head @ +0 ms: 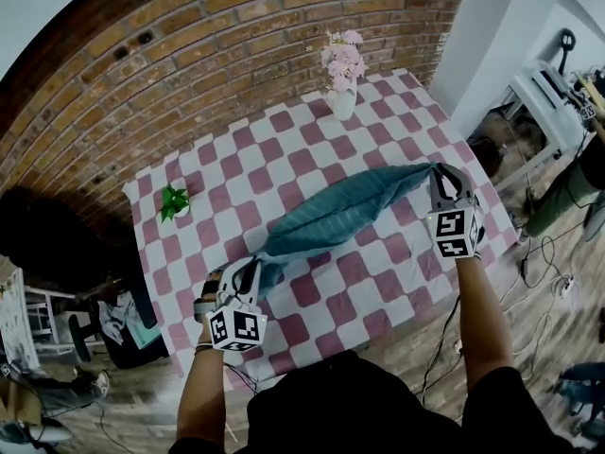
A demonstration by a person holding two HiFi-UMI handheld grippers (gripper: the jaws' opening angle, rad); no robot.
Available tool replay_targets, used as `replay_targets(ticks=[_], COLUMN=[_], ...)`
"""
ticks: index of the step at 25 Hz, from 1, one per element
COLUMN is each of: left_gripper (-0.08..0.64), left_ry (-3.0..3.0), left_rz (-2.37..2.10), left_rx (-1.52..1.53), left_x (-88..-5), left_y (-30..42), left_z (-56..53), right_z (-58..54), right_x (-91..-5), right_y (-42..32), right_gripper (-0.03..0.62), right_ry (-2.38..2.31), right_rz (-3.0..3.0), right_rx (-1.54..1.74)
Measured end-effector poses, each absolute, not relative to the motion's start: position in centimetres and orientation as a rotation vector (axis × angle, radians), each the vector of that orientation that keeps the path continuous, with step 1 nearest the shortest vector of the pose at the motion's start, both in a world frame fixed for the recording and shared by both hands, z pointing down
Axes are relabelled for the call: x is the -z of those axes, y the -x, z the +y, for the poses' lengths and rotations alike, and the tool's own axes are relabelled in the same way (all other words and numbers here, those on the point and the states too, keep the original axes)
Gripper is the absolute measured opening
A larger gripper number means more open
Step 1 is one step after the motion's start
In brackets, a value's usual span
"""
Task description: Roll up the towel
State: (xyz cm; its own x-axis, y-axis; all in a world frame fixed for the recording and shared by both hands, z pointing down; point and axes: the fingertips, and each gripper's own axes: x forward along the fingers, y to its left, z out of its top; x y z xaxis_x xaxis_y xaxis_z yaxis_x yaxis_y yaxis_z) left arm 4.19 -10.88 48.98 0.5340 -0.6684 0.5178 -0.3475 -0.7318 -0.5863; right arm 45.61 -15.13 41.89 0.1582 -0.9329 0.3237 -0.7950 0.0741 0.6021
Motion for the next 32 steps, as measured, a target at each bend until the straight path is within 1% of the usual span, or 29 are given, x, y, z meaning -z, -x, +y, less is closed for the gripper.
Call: replay_targets(ticks=[4,8,14,18,25,32], left_gripper=[0.009,0.009,0.009,0.009,0.009,0.009], left_ry=[2.477,2.465,2.361,2.293,2.231,2.288], left_rz=[1.081,1.214,1.39,1.502,1.646,1.737], left_rx=[0.859,0.712,0.59,0.545,0.505,0.508], left_x=[-44.4,-40.2,-34.5,-31.8,-29.3,-31.5], left_y=[-1.4,0.9,6.0,10.1,16.1,18.8], left_z=[-12.8,-14.4,-16.3,-17.3,-18.8,-21.8], right_z=[-14.6,-13.9,-12.9,-12.7,-14.2,-18.7], right_x=[-41.7,-40.5,-37.0,-35.6,-34.6,-35.2], right_y=[-46.3,-47.0,-46.5,-47.2,-47.5,-45.2], right_gripper=[0.035,0.035,0.031,0.029,0.029,0.029], right_ry=[-1.744,-1.753,-1.761,-1.785,-1.767,-1.692], right_rz=[-1.648,-1.629,-1.693,-1.683,-1.666,-1.681], right_rx=[0.253,0.286,0.423,0.438,0.447,0.475])
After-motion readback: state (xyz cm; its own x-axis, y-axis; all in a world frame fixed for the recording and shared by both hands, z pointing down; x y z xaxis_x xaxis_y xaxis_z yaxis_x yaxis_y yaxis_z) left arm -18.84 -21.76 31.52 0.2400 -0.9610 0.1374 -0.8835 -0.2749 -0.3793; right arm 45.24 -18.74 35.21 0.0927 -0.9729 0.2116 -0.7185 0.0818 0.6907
